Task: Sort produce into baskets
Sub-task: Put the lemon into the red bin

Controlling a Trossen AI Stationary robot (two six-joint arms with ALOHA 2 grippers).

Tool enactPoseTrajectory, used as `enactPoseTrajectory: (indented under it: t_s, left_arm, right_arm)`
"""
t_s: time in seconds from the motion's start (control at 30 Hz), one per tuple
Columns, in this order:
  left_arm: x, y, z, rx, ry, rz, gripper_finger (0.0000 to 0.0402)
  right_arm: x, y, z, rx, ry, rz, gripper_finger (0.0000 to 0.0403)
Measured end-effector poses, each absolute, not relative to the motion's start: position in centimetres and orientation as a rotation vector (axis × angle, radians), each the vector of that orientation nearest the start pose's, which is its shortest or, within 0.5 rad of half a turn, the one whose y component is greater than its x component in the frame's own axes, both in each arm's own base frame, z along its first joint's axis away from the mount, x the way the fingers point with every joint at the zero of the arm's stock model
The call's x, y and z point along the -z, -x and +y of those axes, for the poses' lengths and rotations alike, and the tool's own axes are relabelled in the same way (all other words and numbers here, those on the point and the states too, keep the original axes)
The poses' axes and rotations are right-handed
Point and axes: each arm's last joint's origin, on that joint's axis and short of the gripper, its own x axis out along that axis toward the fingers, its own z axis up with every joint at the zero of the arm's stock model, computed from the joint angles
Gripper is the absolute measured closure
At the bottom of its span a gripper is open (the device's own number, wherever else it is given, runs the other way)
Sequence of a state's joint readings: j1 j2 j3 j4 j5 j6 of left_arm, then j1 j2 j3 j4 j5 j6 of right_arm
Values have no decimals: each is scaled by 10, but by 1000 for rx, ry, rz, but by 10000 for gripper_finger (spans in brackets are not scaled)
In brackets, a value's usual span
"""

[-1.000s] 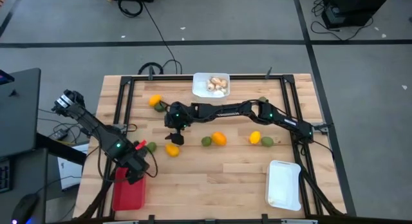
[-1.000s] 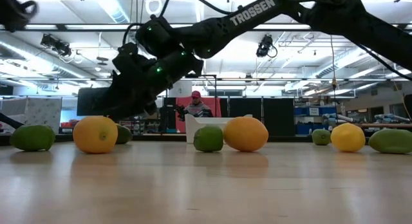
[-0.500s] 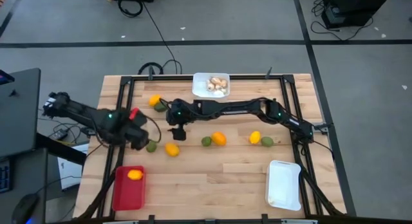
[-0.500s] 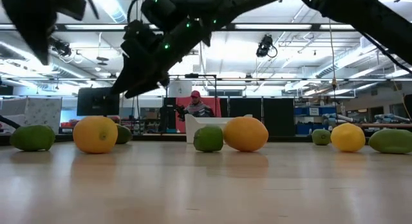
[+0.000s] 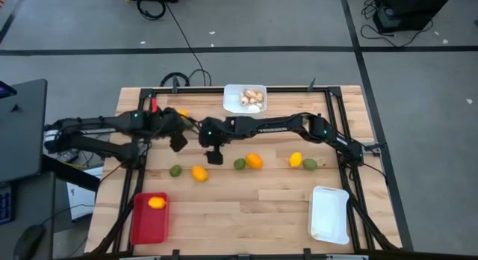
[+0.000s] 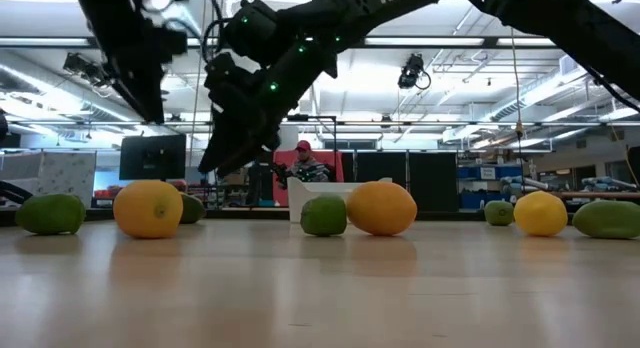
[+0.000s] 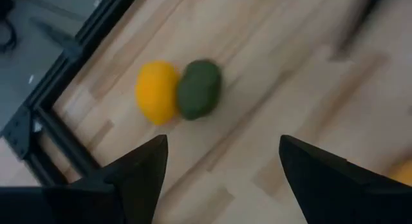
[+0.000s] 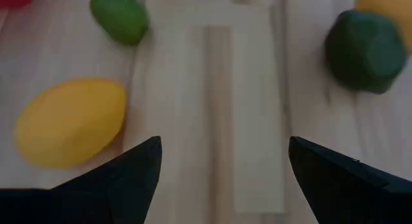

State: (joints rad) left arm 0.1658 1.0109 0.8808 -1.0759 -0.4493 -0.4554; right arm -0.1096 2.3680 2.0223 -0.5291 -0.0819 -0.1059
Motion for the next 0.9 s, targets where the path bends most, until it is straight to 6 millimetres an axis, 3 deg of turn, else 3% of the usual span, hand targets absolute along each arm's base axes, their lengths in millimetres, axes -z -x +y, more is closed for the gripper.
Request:
enactPoseTrajectory:
  t_s: [0.17, 0.43, 0.9]
  left_arm:
    - [-246, -152, 76, -868, 264, 1099, 98]
    - [-226, -148, 122, -842, 273, 991, 98]
    - [-178, -157, 168, -854, 311, 1163, 98]
  right_arm:
    - [-178, -515, -50, -28, 17, 919, 56]
    - [-176, -515, -48, -33, 19, 920, 56]
    - [-175, -515, -48, -33, 18, 924, 56]
